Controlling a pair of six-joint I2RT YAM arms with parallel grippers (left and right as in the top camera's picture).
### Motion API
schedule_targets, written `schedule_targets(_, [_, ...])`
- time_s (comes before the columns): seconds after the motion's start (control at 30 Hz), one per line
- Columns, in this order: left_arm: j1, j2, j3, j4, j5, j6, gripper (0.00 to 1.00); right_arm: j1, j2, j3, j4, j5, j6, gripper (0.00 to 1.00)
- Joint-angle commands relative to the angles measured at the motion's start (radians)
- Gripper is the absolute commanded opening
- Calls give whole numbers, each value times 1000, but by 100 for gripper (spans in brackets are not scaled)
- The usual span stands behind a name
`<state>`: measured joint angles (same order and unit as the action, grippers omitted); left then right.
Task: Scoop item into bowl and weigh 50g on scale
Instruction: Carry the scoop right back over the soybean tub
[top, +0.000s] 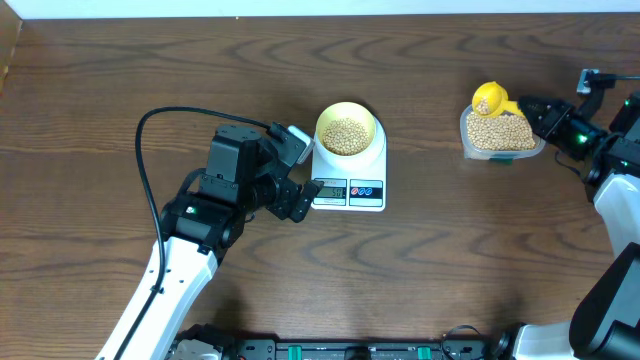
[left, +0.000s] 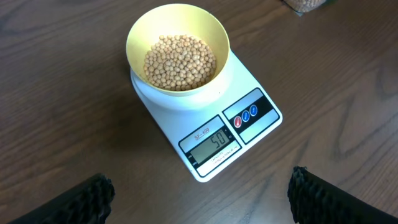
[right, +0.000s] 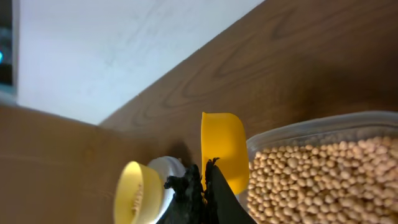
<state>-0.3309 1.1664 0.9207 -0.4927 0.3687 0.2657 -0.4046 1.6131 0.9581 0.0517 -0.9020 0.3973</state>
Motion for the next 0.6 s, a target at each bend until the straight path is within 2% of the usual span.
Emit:
schedule_targets(0.0, [5,-11,-2,1,13,-2,92,-3,5,1,10,-1,-146,1])
schedule_targets(0.1, [5,-11,-2,1,13,-2,92,-2,5,1,13,6,-234,1])
schedule_targets(0.37, [5,-11,-2,1,13,-2,91,-2,5,1,5,6,-587,1])
schedule_targets(0.57, [5,-11,-2,1,13,-2,92,-2,5,1,-26,5,-764,1])
